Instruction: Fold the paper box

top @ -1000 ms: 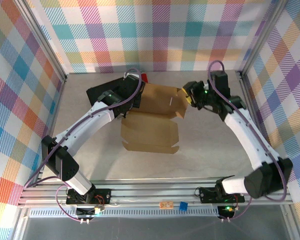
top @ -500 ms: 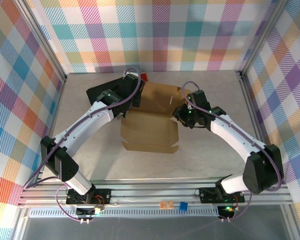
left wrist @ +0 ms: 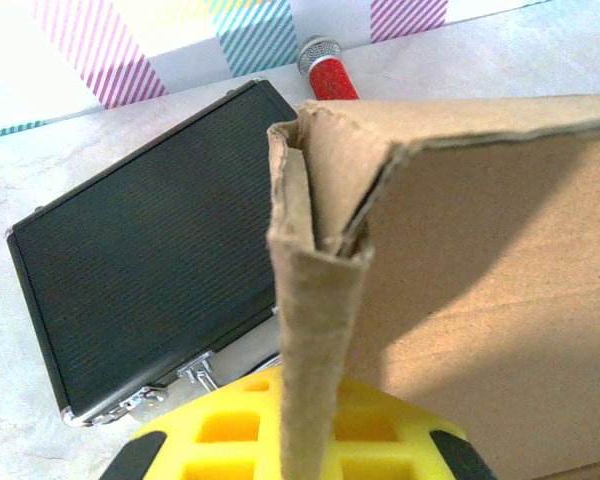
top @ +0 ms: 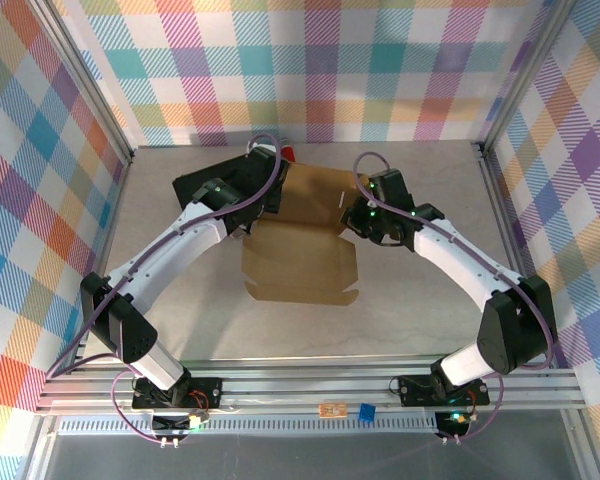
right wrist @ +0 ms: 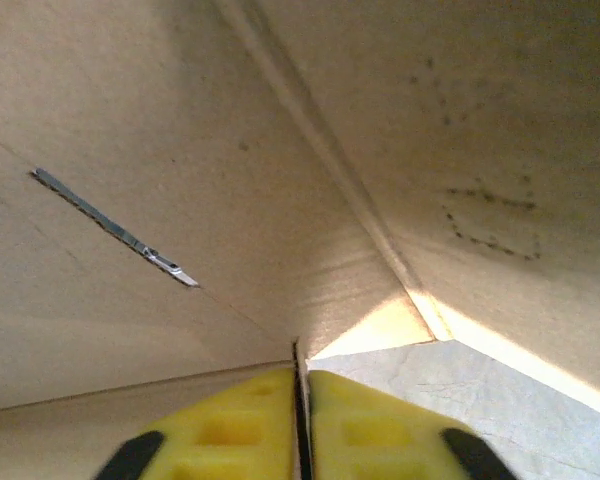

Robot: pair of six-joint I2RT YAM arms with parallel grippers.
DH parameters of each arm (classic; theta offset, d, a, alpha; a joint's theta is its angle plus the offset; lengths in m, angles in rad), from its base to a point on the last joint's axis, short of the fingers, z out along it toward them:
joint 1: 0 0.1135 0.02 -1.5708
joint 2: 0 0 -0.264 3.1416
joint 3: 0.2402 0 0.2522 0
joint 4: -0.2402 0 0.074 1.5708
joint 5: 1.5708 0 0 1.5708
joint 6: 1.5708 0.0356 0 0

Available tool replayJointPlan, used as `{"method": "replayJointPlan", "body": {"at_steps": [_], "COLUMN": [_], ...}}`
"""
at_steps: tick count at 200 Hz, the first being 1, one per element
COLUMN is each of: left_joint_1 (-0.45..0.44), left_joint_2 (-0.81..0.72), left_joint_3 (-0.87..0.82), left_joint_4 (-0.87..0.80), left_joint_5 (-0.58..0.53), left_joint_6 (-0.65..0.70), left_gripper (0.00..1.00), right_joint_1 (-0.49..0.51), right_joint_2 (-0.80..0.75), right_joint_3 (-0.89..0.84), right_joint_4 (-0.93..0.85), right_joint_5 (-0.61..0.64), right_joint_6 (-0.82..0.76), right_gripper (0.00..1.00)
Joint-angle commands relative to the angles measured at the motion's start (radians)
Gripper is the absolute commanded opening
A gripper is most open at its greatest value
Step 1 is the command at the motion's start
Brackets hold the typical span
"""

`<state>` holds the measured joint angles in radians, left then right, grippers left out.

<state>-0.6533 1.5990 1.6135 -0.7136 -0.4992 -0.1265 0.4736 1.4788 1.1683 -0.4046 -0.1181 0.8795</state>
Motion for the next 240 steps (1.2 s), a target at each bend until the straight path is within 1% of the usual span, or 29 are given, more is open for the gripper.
{"method": "replayJointPlan", "body": {"at_steps": [1,31,62,100,133,171,187,194,212,225,240], "left_joint_1": [-0.012,-0.011,-0.01,-0.006,-0.002,0.009,0.011,0.014,0.024,0.045,0.078], "left_joint_2": [-0.008,0.024,0.051,0.065,0.065,0.05,0.043,0.04,0.032,0.03,0.028], "left_joint_3": [0.051,0.098,0.135,0.154,0.154,0.134,0.127,0.122,0.111,0.105,0.103], "left_joint_4": [-0.017,-0.051,-0.076,-0.091,-0.098,-0.093,-0.092,-0.09,-0.086,-0.087,-0.093], "left_joint_5": [0.003,0.009,0.018,0.029,0.033,0.037,0.039,0.04,0.054,0.093,0.16], "left_joint_6": [0.009,-0.005,-0.018,-0.027,-0.036,-0.044,-0.044,-0.043,-0.046,-0.066,-0.097], "left_gripper": [0.0,0.0,0.0,0.0,0.0,0.0,0.0,0.0,0.0,0.0,0.0], "right_joint_1": [0.024,0.078,0.158,0.232,0.286,0.301,0.298,0.293,0.268,0.223,0.143], "right_joint_2": [0.01,0.028,0.084,0.14,0.195,0.198,0.19,0.183,0.147,0.104,0.047], "right_joint_3": [0.049,0.11,0.211,0.299,0.37,0.378,0.391,0.405,0.445,0.469,0.479], "right_joint_4": [-0.021,-0.099,-0.199,-0.258,-0.282,-0.258,-0.264,-0.269,-0.283,-0.278,-0.253], "right_joint_5": [0.023,0.09,0.196,0.291,0.319,0.271,0.243,0.225,0.173,0.093,-0.066], "right_joint_6": [-0.063,-0.156,-0.264,-0.365,-0.448,-0.479,-0.491,-0.496,-0.508,-0.51,-0.498], "right_gripper": [0.05,0.0,0.0,0.0,0.0,0.05,0.1,0.15,0.33,0.43,0.5]}}
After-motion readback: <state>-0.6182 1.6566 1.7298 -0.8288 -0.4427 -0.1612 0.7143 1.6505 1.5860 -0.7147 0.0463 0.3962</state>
